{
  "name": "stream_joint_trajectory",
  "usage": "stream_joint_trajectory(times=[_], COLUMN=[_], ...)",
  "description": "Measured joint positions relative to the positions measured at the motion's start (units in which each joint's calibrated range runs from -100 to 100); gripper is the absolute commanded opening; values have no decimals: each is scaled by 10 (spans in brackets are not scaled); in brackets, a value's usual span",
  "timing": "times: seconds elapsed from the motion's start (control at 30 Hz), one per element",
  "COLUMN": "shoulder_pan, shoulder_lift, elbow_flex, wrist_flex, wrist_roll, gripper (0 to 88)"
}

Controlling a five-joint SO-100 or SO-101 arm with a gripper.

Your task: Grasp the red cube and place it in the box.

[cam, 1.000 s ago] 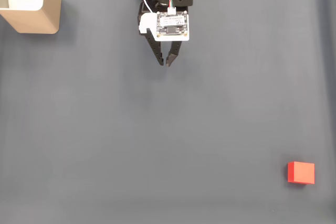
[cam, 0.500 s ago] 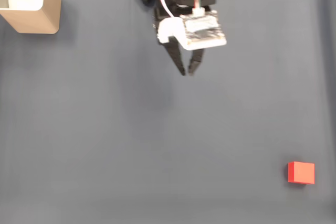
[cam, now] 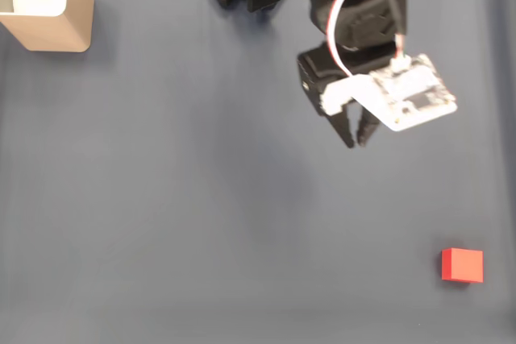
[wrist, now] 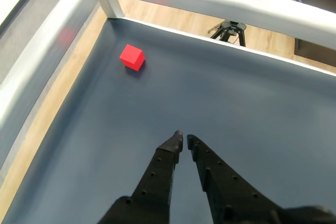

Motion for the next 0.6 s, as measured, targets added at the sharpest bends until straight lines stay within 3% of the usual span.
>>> stream_joint_trajectory(times=[0.6], shoulder_pan=[-52], shoulder_lift=[303], elbow_flex=[-261], wrist_flex=[-41], wrist_roll=[3], gripper=[0])
